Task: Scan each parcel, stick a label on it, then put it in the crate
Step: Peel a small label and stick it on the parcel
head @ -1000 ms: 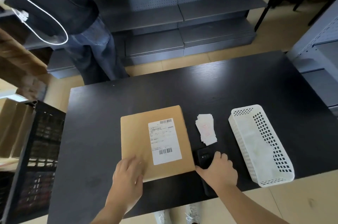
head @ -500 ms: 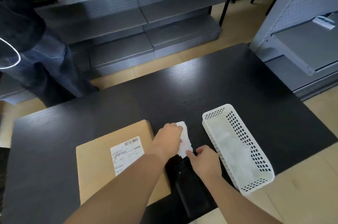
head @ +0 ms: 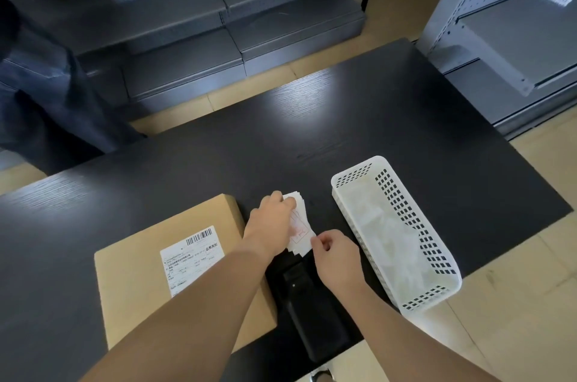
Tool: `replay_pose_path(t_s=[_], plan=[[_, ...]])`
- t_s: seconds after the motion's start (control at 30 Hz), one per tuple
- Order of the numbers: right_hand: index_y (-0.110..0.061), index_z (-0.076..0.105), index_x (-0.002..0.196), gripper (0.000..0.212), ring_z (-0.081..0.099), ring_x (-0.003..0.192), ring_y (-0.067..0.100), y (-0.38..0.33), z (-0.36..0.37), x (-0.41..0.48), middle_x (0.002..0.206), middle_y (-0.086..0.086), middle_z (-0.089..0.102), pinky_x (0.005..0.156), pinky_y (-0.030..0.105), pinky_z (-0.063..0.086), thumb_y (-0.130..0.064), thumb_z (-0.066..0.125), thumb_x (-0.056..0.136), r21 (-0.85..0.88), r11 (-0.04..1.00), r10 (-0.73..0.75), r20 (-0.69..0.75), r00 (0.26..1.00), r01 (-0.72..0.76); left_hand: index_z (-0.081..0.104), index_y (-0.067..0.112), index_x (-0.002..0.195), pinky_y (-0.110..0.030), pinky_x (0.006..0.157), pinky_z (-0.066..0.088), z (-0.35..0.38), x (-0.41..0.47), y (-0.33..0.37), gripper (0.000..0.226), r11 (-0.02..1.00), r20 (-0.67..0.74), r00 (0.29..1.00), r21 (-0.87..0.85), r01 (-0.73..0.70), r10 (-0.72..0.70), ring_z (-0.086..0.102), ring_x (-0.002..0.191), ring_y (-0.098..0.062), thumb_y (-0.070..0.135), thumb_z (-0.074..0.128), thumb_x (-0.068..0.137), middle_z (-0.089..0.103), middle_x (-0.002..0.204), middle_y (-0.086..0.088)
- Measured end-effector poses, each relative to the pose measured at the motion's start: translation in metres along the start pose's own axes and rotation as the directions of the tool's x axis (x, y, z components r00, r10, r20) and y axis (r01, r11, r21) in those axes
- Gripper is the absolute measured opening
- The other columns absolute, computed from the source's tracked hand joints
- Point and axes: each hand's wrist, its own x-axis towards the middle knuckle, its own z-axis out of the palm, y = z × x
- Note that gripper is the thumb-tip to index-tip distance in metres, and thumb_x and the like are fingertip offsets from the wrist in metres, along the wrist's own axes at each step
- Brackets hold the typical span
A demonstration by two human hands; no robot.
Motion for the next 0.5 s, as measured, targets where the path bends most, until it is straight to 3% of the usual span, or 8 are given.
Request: replay_pose_path(t_s=[0.2, 0.37, 0.5], plan=[[-0.025, 0.062, 0.097, 0.006, 0.059, 0.08, 0.002, -0.006, -0.006, -0.007, 0.091, -0.01, 0.062, 0.064, 0.012, 0.04, -0.027, 0.061, 0.102, -0.012, 0.995, -0.095, -0.004, 0.996, 0.095, 0.053, 0.033, 0.131, -0.041, 0.099, 0.031, -0.005, -0.007, 0.0, 0.037, 0.999, -0.054, 0.998, 0.022, -0.039, 0.041, 0.039, 0.12, -0.018, 0.03, 0.062, 0.096, 0.042, 0.129, 0.006], [-0.025, 0.061, 0.095, 0.009, 0.059, 0.08, 0.004, -0.012, -0.012, -0.007, 0.089, -0.011, 0.061, 0.066, 0.016, 0.043, -0.024, 0.059, 0.103, -0.04, 0.989, -0.144, -0.02, 0.989, 0.143, 0.067, 0.035, 0.106, -0.036, 0.091, 0.024, -0.021, -0.016, 0.002, 0.018, 0.981, -0.108, 0.976, 0.065, -0.183, 0.189, 0.039, 0.113, -0.013, 0.029, 0.05, 0.102, 0.05, 0.112, 0.014], [-0.023, 0.062, 0.099, 0.009, 0.06, 0.082, 0.005, -0.017, -0.012, -0.006, 0.092, -0.01, 0.062, 0.07, 0.018, 0.047, -0.023, 0.055, 0.105, -0.033, 0.991, -0.129, -0.006, 0.992, 0.129, 0.049, 0.034, 0.091, -0.035, 0.081, 0.023, -0.023, -0.016, 0.004, 0.027, 0.974, -0.081, 0.98, 0.149, -0.168, 0.182, 0.042, 0.105, -0.014, 0.008, 0.052, 0.096, 0.049, 0.101, 0.015]])
